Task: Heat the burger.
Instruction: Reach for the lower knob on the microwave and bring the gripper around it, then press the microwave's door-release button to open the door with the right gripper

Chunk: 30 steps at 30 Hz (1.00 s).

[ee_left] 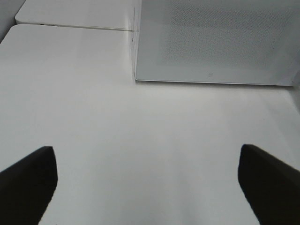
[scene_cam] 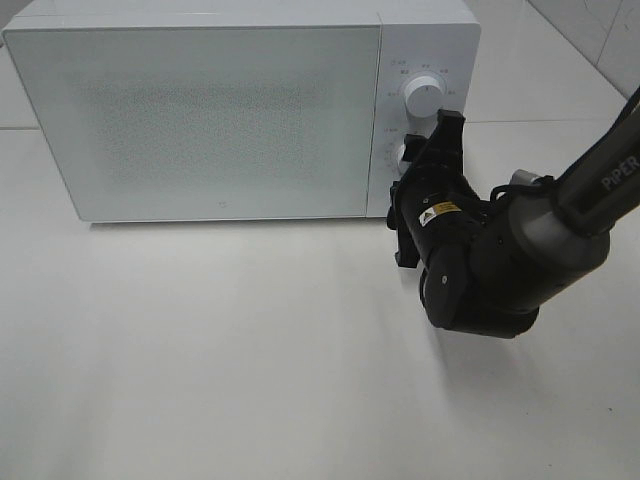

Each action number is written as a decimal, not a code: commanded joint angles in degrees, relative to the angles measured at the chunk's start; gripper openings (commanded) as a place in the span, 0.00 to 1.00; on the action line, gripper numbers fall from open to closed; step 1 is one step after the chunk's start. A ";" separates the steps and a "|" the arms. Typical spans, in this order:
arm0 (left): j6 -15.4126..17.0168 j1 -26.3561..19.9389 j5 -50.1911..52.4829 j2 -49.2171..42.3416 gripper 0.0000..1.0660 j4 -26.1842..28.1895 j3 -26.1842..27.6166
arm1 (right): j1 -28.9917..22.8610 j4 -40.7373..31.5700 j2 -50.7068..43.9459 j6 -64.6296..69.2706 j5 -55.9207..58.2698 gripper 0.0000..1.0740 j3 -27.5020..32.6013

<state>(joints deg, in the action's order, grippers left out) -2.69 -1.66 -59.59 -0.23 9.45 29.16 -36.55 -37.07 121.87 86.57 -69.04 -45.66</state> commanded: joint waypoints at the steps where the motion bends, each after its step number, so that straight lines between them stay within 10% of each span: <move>1: 0.06 -0.11 0.74 -1.26 0.94 0.52 -0.29 | 0.52 0.06 -1.32 -2.64 -5.16 0.60 0.06; 21: 0.06 -0.11 0.74 -1.26 0.94 0.52 -0.29 | 0.52 10.54 -15.18 -22.57 15.41 0.64 12.03; 30: 0.06 -0.11 0.74 -1.26 0.94 0.52 -0.29 | 0.69 12.89 -26.81 -56.61 36.04 0.64 12.32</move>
<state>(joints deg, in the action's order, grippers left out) -2.69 -1.66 -59.59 -0.23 9.45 29.16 -36.15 -25.10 97.06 36.61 -36.84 -33.12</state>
